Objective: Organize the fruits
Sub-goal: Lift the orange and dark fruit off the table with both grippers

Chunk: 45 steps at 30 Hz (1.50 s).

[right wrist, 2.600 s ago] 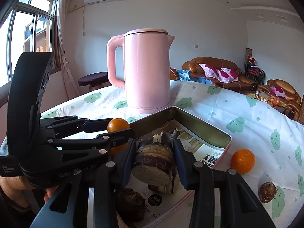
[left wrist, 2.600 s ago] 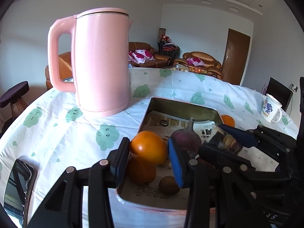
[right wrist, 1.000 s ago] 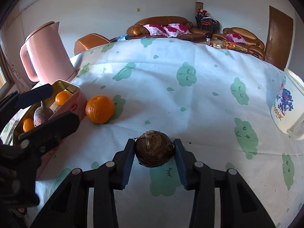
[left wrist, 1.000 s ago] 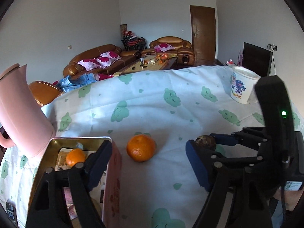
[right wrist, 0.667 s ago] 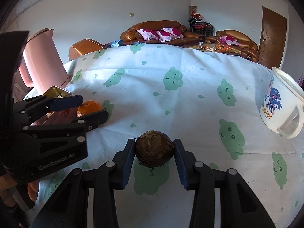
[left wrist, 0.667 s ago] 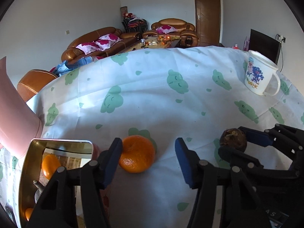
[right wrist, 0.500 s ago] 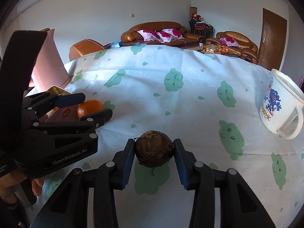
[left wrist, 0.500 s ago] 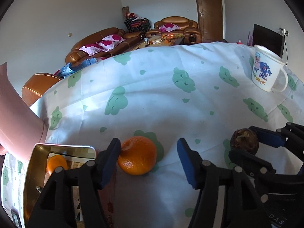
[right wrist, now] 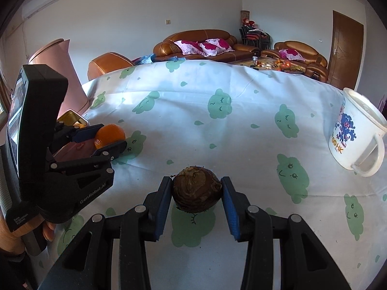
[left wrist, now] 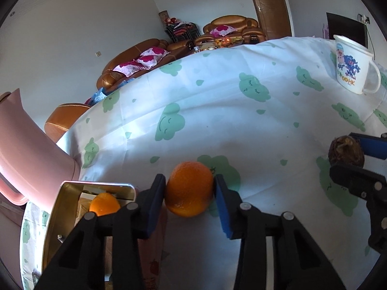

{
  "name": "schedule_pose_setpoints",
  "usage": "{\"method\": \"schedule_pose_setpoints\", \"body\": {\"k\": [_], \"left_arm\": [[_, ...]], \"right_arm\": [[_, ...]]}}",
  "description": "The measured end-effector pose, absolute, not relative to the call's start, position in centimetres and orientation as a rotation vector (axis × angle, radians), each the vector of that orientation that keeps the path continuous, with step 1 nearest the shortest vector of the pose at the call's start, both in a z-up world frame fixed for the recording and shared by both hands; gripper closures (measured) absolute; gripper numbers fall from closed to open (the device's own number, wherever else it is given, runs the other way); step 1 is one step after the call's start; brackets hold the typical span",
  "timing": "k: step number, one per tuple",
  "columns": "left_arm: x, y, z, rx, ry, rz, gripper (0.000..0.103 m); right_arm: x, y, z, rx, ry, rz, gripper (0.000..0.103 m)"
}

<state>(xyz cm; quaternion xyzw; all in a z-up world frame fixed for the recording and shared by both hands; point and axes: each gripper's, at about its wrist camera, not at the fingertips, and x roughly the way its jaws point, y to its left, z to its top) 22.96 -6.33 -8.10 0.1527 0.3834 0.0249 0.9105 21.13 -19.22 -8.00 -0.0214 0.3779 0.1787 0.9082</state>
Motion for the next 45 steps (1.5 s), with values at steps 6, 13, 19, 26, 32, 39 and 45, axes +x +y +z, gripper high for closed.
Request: {"method": "schedule_pose_setpoints", "body": {"k": [6,13,19,26,32,39,45], "left_arm": [[21.6,-6.6,-7.6,0.201,0.785,-0.071,0.061],[20.6,-6.8,-7.4,0.108,0.783,-0.134,0.061],[19.6,-6.5,-6.9,0.072,0.742,-0.134,0.062],[18.8,-6.3,-6.3,0.062,0.688,-0.128,0.062],[18.3,-6.3,-6.0,0.063,0.659,-0.126,0.061],[17.7,-6.4,-5.7,0.075,0.624,-0.126,0.061],[17.2,-6.7,-5.4,0.091,0.592,-0.119,0.061]], "right_arm": [[20.9,-19.2,-7.9,-0.042,0.763,0.366,0.06],[20.7,-19.5,-7.6,-0.037,0.741,0.364,0.06],[20.1,-19.6,-7.2,-0.039,0.703,0.366,0.06],[19.5,-19.8,-6.7,-0.032,0.657,0.36,0.06],[18.9,-19.7,-6.3,-0.04,0.617,0.356,0.06],[18.5,-20.0,-6.0,-0.034,0.585,0.353,0.06],[18.0,-20.1,-5.9,-0.033,0.562,0.352,0.06]]}}
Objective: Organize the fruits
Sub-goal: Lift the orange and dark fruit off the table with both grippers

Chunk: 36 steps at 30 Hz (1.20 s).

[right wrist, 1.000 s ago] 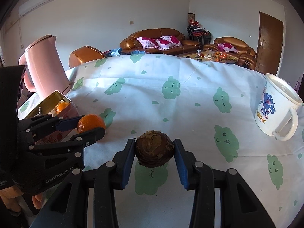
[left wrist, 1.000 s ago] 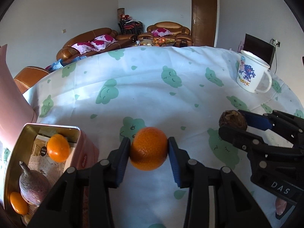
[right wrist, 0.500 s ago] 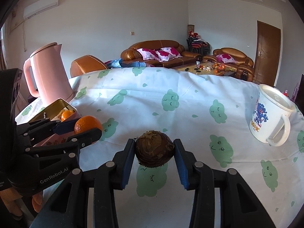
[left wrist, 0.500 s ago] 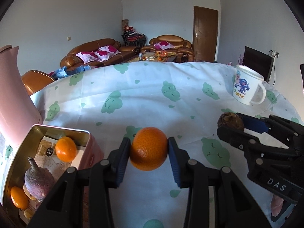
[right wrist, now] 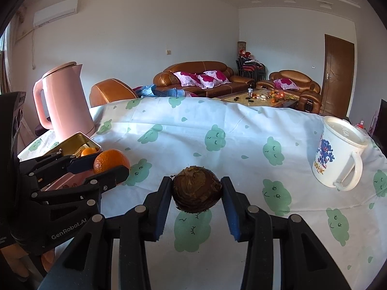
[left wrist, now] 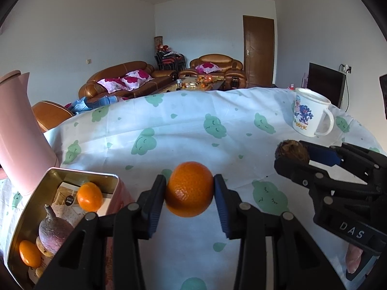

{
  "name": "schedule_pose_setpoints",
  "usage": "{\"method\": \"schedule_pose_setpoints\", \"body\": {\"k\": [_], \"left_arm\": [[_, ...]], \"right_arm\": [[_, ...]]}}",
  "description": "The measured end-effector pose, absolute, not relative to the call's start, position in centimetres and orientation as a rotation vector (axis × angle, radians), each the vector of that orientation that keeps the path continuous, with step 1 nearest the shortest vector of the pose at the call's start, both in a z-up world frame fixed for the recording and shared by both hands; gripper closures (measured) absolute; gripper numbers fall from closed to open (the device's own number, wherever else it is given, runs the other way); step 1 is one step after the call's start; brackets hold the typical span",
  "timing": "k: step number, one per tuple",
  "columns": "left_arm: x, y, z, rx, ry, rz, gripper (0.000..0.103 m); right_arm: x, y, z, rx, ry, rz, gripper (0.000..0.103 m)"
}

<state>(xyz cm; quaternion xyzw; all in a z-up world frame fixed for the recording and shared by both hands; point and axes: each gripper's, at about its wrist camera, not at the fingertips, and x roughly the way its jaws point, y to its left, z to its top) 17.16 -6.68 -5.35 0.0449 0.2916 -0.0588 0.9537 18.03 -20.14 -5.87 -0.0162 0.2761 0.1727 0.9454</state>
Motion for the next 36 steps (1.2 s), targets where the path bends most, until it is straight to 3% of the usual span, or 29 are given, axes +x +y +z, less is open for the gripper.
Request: {"method": "schedule_pose_setpoints", "body": {"k": [36], "left_arm": [[14.8,-6.2,-4.3,0.066,0.475,-0.119,0.061]], "right_arm": [[15.8,-20.1,-4.7,-0.064,0.435,0.331,0.06]]}}
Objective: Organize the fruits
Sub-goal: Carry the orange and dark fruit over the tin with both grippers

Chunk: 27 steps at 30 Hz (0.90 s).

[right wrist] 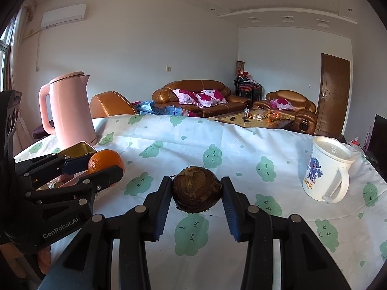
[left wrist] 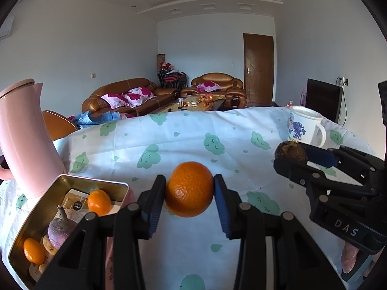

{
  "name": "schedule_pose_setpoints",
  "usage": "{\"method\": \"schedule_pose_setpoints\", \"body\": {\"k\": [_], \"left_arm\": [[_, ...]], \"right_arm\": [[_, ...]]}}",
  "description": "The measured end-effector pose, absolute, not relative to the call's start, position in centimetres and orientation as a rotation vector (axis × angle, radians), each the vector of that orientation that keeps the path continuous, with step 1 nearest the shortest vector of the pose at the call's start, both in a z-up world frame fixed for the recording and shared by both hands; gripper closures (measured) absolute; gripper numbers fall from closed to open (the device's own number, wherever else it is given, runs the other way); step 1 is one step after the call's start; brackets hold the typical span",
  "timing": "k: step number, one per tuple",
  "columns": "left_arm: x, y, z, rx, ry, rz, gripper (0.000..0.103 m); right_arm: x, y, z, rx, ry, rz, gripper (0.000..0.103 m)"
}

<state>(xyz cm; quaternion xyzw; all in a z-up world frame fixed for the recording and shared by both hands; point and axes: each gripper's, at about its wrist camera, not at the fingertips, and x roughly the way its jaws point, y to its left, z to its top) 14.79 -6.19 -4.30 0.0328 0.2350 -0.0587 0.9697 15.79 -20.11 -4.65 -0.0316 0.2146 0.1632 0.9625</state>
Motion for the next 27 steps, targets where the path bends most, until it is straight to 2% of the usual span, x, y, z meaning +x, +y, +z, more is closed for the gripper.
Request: {"method": "schedule_pose_setpoints", "body": {"k": [27], "left_arm": [[13.0,-6.3,-3.7,0.087,0.391,-0.089,0.061]], "right_arm": [[14.1,-20.0,-4.1,-0.086,0.345,0.319,0.06]]}}
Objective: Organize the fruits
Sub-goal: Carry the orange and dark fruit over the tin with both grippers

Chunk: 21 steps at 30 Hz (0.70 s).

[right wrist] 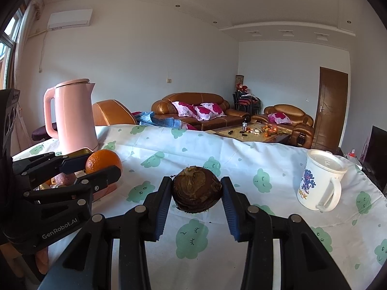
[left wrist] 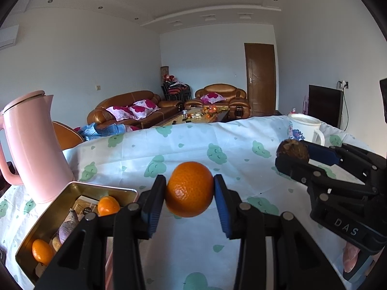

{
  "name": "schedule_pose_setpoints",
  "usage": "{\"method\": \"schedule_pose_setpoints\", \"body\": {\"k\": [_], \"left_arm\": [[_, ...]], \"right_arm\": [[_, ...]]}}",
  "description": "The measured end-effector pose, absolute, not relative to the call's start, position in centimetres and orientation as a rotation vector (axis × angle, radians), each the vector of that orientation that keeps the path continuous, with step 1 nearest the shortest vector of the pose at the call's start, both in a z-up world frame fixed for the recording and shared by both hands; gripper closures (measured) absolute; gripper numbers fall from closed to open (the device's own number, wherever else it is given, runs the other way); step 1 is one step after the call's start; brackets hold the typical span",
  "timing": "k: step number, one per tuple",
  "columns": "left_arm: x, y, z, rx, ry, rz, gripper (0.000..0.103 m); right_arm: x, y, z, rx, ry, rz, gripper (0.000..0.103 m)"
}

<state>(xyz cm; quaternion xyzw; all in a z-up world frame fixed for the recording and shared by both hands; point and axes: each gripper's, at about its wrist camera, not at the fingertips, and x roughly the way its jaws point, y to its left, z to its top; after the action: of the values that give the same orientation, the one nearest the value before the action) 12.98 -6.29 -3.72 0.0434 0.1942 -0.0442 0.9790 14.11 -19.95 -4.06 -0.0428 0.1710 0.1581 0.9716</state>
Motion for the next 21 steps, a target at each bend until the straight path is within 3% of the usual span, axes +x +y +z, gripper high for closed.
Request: {"method": "schedule_pose_setpoints", "body": {"k": [21], "left_arm": [[11.8,-4.9,-3.6,0.047,0.402,-0.095,0.061]], "right_arm": [[12.0,-18.9,-3.3,-0.121,0.25,0.334,0.06]]}}
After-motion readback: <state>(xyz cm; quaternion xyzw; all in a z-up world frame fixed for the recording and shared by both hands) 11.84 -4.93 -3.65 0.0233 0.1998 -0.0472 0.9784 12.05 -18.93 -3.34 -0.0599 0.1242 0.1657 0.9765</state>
